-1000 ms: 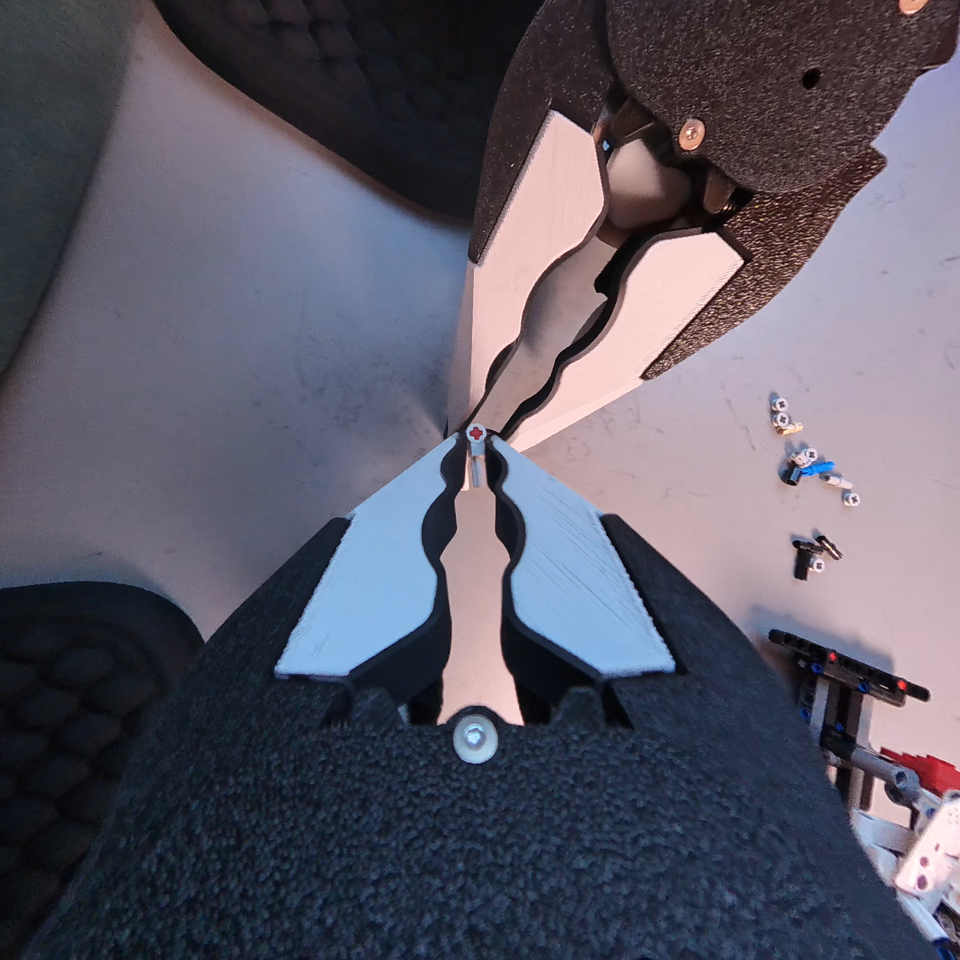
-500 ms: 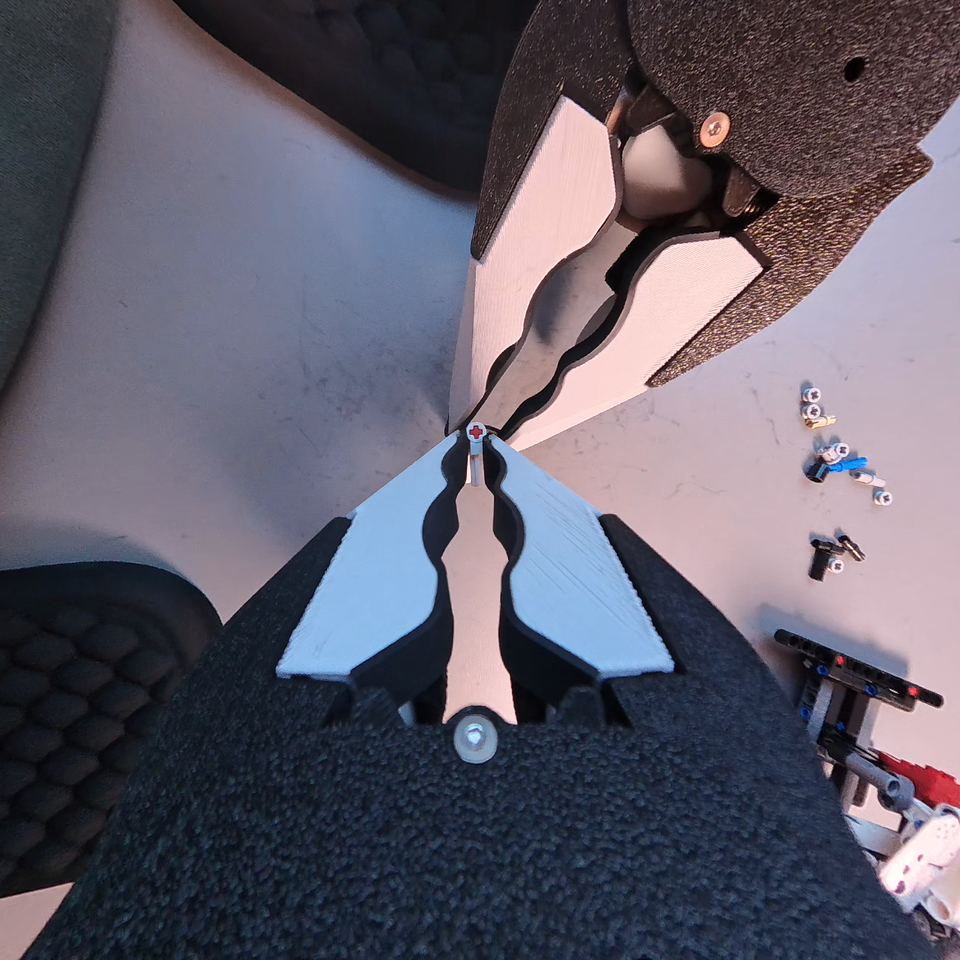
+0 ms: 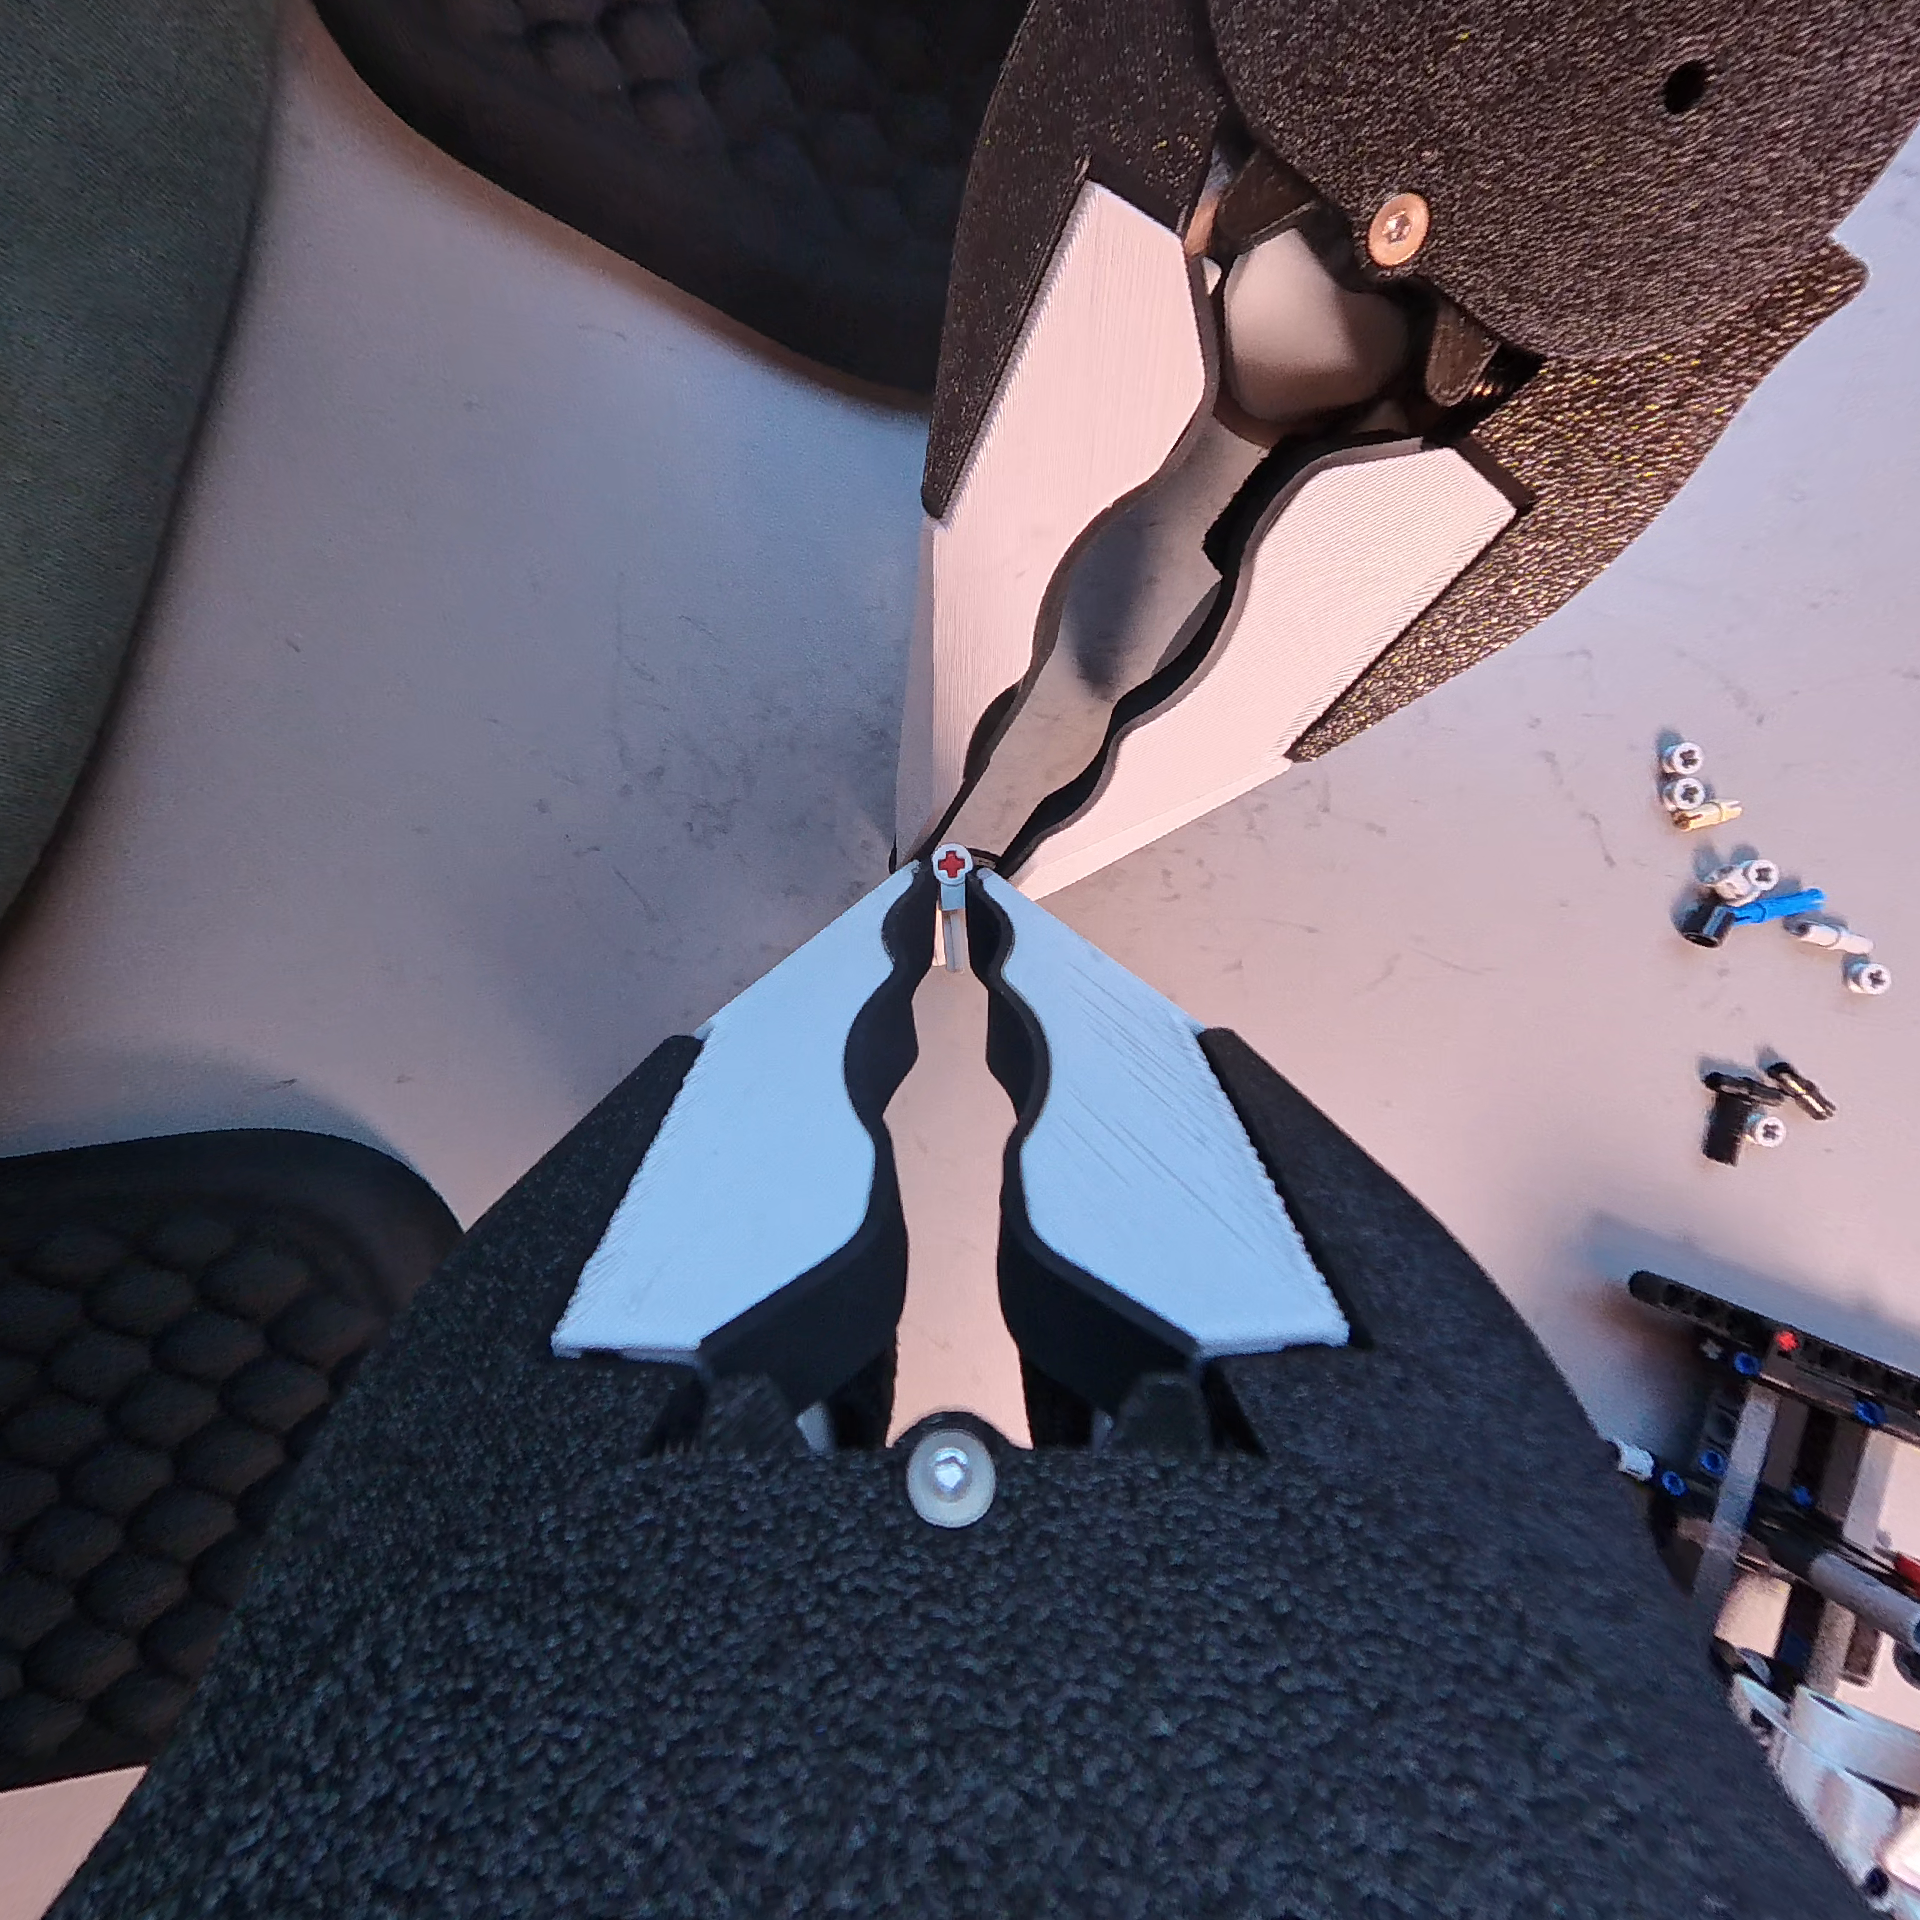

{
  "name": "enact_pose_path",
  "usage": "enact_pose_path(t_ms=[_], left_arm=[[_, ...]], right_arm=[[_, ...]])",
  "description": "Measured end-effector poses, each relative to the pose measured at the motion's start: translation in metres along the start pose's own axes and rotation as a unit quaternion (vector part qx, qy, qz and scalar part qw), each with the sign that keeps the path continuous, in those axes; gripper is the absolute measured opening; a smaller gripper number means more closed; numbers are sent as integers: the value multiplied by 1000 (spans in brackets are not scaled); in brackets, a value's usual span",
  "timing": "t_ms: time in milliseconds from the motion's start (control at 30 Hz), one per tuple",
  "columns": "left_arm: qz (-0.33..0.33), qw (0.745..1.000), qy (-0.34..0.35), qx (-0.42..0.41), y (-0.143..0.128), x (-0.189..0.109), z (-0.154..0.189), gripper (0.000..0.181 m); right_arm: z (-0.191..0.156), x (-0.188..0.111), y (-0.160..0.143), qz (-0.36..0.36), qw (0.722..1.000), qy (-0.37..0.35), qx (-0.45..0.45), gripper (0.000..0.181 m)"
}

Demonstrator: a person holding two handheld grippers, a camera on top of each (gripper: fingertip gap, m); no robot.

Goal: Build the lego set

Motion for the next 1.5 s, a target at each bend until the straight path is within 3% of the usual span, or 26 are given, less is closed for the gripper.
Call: enact_pose_path(t_ms=[600,667,700,800,900,1067,1133,1200,1333,1500], left_arm=[[-14,1000,7,8,0,2,3,13],[-53,999,13,-5,-4,2,5,51],[-45,999,10,-20,-5,-2,7,59],[17,999,22,-38,-5,-16,15,55],[103,993,3,-64,4,-26,21,54],[255,962,-25,-90,28,-46,22,37],[276,959,-20,-64,38,-49,28,28],[266,964,10,-26,46,-50,35,15],[243,965,97,21,52,-55,40,6],[108,950,269,117,48,-50,43,6]], right_arm=[[-6,2,-2,7,1000,-15,-4,5],[-10,2,-8,39,999,-20,-6,4],[-12,1,-13,54,998,-32,-11,4],[-27,-11,-22,152,984,-93,-30,5],[-47,-25,-23,240,948,-194,-83,5],[-75,-43,-10,316,889,-300,-140,4],[-82,-49,-4,330,876,-316,-152,4],[-83,-55,-1,350,868,-320,-147,4],[-74,-60,-8,381,870,-303,-81,5],[-54,-58,-32,397,875,-264,85,41]])
Point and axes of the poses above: each gripper's, where its closed fingertips meet, x out along the fingers, y out of its top, z = x × y across the jaws, the point moved 10 cm from there along -x, back along the fingers, and after that the axes turned 5 degrees about x, right-handed, at the moved point
